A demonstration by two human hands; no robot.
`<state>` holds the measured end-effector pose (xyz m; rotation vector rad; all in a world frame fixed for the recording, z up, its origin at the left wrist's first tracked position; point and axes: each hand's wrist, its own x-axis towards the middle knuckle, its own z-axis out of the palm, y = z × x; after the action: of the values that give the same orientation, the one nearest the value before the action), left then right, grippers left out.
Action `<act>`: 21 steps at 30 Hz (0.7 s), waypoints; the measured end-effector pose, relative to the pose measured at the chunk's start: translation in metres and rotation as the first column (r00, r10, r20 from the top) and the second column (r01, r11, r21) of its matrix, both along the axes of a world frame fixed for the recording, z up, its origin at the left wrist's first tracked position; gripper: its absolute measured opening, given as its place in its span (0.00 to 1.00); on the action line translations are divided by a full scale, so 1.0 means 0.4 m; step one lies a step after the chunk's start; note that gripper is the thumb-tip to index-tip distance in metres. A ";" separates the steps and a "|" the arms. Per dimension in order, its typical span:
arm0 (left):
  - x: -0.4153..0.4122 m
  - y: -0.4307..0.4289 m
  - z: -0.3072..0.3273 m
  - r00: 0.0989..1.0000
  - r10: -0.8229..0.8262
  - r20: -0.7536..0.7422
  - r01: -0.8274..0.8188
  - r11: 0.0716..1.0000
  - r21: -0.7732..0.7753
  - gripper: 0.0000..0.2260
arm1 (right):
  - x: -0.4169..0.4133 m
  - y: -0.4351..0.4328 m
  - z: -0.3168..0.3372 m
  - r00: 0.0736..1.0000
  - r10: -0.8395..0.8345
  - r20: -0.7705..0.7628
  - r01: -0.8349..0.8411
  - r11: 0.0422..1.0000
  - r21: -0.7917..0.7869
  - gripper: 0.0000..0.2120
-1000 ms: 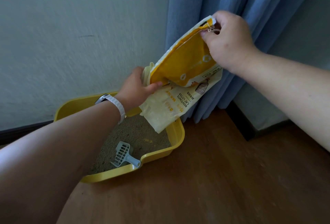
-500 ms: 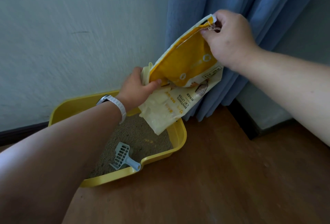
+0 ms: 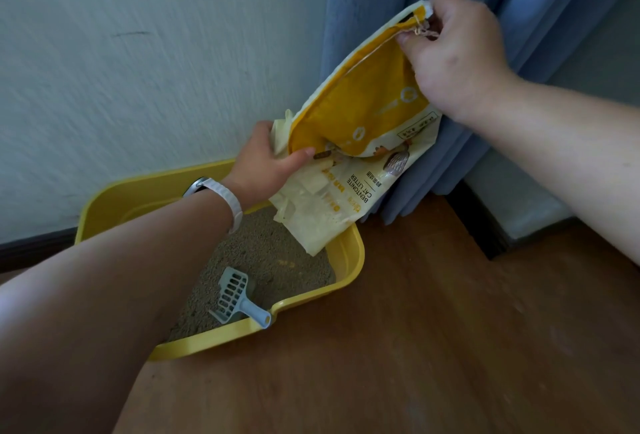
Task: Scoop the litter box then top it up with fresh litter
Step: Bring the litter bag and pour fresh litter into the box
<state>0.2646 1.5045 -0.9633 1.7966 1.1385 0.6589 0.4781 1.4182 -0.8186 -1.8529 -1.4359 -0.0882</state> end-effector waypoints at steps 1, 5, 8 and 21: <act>0.001 0.002 -0.001 1.000 0.004 -0.006 -0.004 1.000 0.003 0.28 | 0.001 0.000 -0.001 1.000 0.003 -0.001 -0.003 1.000 -0.001 0.13; 0.009 0.005 -0.004 1.000 0.012 -0.013 -0.012 1.000 0.021 0.27 | 0.004 -0.001 -0.004 1.000 0.004 -0.008 -0.004 1.000 0.003 0.12; 0.015 0.001 -0.002 1.000 0.015 -0.008 -0.015 1.000 0.027 0.27 | 0.006 -0.002 -0.003 1.000 0.016 -0.006 -0.016 1.000 0.007 0.10; 0.023 -0.005 0.006 1.000 0.028 -0.013 -0.027 0.999 0.046 0.25 | 0.009 -0.008 0.002 0.999 0.053 -0.008 -0.053 0.998 0.035 0.09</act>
<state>0.2739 1.5026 -0.9609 1.8299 1.1678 0.6949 0.4817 1.4148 -0.8178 -1.7840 -1.4674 -0.0780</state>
